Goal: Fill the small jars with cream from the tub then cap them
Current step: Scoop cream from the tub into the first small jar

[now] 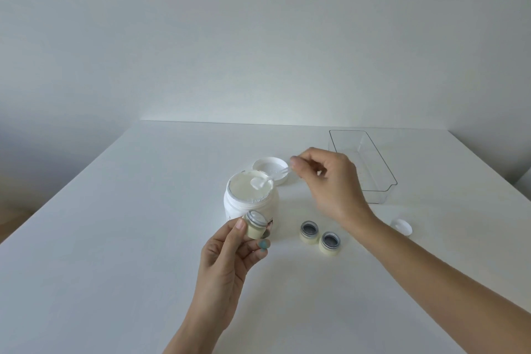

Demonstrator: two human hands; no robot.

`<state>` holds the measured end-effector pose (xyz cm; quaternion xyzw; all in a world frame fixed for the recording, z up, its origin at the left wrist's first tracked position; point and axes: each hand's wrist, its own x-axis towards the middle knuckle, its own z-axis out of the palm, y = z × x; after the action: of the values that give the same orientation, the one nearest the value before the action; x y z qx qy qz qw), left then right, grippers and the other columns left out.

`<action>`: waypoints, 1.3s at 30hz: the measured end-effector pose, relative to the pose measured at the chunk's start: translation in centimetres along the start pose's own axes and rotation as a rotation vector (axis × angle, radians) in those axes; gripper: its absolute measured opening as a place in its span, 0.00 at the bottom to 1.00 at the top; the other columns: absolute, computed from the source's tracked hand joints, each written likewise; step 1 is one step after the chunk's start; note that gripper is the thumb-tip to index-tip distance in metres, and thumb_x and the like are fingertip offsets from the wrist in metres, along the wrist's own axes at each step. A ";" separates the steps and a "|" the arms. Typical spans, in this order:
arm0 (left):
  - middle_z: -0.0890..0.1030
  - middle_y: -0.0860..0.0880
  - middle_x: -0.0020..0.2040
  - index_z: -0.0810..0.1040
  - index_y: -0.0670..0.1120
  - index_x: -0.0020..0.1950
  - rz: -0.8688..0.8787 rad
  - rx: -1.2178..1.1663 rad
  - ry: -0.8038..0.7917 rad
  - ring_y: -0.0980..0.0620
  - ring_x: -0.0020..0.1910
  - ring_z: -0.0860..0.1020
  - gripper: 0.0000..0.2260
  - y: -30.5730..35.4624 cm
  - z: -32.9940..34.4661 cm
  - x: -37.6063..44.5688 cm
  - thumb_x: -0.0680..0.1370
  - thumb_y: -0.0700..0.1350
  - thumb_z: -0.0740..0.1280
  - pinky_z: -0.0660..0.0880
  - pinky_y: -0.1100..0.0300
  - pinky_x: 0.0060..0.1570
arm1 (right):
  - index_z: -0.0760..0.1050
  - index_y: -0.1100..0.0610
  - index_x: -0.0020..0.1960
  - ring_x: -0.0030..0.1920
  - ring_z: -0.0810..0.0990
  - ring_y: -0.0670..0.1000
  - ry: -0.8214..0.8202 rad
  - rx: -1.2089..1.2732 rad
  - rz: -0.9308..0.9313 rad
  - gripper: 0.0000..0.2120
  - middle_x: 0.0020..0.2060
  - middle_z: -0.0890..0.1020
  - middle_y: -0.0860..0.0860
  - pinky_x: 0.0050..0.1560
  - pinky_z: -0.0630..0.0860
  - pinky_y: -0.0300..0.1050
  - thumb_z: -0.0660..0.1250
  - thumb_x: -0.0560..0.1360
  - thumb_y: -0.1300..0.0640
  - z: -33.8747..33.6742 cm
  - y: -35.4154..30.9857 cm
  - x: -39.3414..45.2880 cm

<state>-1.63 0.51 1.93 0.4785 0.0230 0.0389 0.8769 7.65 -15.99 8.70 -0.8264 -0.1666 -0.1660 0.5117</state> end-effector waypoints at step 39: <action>0.82 0.44 0.37 0.84 0.44 0.44 -0.001 -0.029 -0.012 0.51 0.35 0.81 0.08 -0.2 -0.3 0.2 0.75 0.45 0.67 0.81 0.61 0.38 | 0.78 0.62 0.32 0.26 0.72 0.43 -0.122 0.010 0.312 0.10 0.27 0.84 0.48 0.32 0.72 0.39 0.65 0.71 0.62 -0.3 0.5 2.1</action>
<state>-1.42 0.70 1.60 0.4660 0.0174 0.0360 0.8839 9.69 -16.26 9.30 -0.8482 -0.0680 -0.0335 0.5242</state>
